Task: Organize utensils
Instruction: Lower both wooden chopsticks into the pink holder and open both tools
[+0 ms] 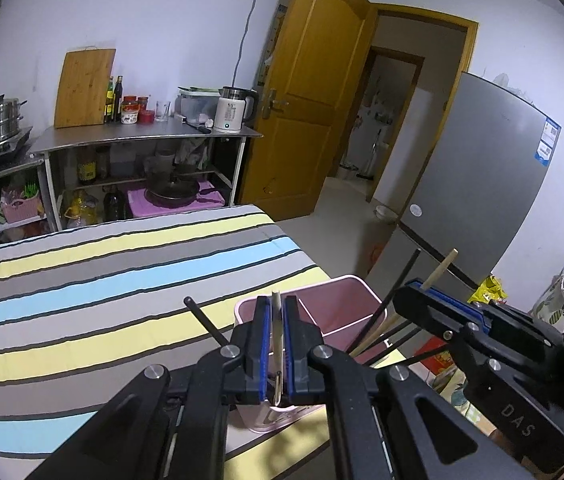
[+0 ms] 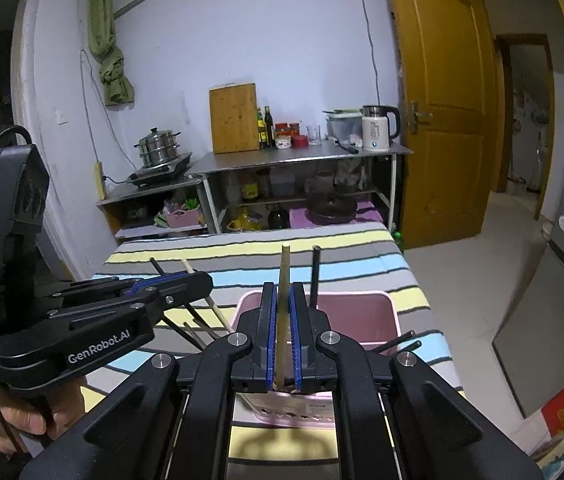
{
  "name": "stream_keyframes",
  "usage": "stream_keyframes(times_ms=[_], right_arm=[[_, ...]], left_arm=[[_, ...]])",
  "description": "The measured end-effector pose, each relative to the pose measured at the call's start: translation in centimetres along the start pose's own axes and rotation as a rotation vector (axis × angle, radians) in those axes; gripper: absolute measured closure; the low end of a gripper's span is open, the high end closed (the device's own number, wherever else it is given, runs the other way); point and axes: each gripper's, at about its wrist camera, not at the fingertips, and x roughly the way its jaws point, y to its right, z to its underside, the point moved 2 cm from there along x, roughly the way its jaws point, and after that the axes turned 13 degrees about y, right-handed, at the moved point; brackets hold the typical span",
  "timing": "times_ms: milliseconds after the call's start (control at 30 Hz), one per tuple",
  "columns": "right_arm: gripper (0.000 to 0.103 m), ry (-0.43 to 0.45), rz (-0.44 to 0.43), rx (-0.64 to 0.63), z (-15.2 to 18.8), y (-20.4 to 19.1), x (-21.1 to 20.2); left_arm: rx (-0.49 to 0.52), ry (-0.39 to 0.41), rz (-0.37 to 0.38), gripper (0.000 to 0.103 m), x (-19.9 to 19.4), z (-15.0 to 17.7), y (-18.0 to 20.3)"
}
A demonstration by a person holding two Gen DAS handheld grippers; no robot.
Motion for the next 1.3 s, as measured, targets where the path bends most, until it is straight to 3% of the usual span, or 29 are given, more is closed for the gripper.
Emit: stream_keyframes(times_ms=[367,1100,1300], right_arm=[[0.097,-0.016,0.005,-0.029,0.6,-0.6,0.5],[0.097,0.032,-0.004,-0.051,0.5,-1.9,-1.6],[0.097,-0.006,0.003,-0.043,2.0,-1.5,-0.6]], left_arm=[[-0.015,-0.020,0.022,0.098,-0.2,0.8,-0.1],[-0.041,0.043,0.020,0.098,-4.3,0.5,-0.9],[-0.037,0.044,0.025,0.098,-4.9,0.7,-0.8]])
